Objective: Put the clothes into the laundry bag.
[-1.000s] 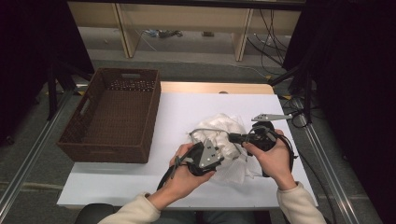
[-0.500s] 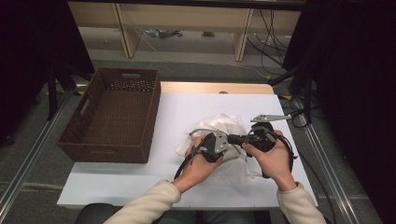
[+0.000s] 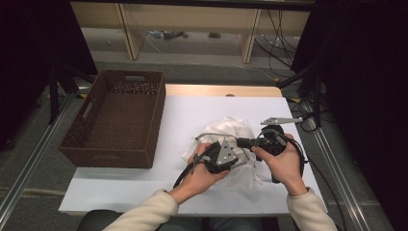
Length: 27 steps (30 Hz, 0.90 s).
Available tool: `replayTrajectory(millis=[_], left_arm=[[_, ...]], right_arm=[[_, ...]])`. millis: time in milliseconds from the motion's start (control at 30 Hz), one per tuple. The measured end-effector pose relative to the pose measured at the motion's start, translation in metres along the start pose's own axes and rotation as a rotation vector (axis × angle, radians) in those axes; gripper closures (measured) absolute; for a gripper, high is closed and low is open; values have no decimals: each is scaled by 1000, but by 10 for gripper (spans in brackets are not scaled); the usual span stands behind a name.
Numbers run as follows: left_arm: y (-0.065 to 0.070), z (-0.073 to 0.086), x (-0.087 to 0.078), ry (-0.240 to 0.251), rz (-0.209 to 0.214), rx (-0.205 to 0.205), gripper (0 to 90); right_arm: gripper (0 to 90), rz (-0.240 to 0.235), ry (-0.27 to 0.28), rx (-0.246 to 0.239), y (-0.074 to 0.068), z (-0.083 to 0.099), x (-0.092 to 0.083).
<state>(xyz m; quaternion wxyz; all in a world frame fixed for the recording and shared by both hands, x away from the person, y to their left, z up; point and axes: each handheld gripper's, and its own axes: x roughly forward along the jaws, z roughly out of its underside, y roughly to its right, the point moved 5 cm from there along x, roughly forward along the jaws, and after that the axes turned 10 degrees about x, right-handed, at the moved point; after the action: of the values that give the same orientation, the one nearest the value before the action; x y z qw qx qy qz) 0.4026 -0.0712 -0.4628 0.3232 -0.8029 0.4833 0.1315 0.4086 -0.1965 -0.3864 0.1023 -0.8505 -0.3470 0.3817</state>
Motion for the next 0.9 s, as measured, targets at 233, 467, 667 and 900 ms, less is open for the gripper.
replayTrajectory(millis=[233,467,667,900], left_arm=[[3,2,-35,-1,-3,17,621],[24,23,-20,-82,97,2,652],[32,32,-2,-149,136,33,663],[36,34,3,-174,177,7,872]], right_arm=[[900,-3,7,3,-1,0,-1],[900,-4,-9,10,-4,1,2],[900,3,-24,-7,-2,3,3],[900,-14,-43,-8,-3,5,6]])
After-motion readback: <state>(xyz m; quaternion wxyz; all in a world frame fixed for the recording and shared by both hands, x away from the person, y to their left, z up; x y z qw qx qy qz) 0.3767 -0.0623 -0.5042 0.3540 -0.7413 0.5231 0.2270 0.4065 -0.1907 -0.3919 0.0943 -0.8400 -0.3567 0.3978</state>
